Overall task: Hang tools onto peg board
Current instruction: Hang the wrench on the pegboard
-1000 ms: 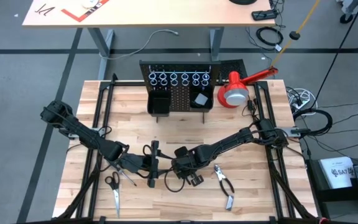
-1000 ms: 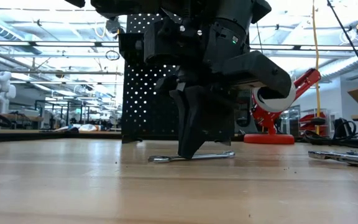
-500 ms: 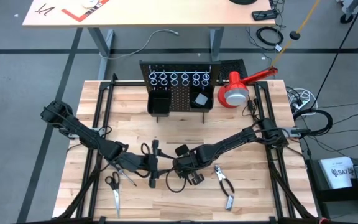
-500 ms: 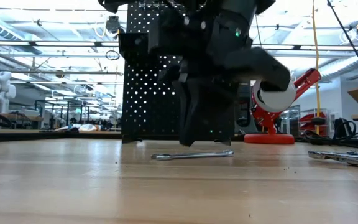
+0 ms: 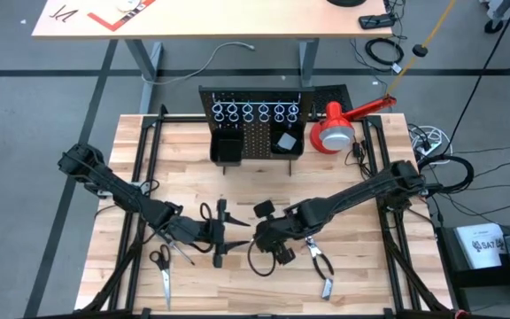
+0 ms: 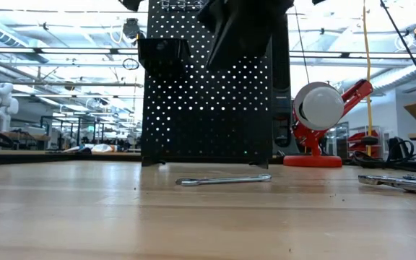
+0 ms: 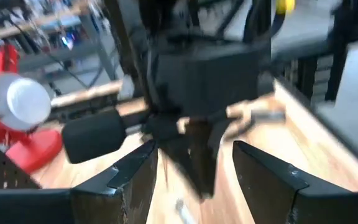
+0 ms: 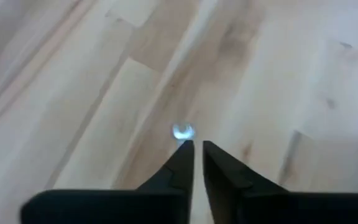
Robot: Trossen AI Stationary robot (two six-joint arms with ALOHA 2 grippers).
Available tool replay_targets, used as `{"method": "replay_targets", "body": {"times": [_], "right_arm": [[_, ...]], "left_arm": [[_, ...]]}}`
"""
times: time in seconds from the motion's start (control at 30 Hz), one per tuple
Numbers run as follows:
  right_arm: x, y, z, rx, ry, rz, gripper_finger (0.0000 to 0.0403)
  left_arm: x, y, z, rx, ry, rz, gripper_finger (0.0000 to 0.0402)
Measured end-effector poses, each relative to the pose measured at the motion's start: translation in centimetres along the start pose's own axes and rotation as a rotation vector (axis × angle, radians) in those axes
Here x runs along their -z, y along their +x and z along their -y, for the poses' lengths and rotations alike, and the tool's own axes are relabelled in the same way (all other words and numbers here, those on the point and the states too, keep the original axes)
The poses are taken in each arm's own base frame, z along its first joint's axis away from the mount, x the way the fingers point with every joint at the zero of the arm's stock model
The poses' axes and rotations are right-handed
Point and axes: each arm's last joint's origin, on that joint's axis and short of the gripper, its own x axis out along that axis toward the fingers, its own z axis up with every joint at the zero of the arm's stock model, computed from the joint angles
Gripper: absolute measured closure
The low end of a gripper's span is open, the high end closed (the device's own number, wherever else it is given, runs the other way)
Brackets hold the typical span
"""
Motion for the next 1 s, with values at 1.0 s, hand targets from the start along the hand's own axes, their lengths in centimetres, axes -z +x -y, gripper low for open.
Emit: {"method": "replay_targets", "body": {"times": [1.0], "right_arm": [[-2.3, -20.2, 0.8, -0.569, 0.018, 0.818, 0.0220]], "left_arm": [[-3.8, -3.2, -0.8, 0.118, -0.160, 0.193, 0.0183]]}}
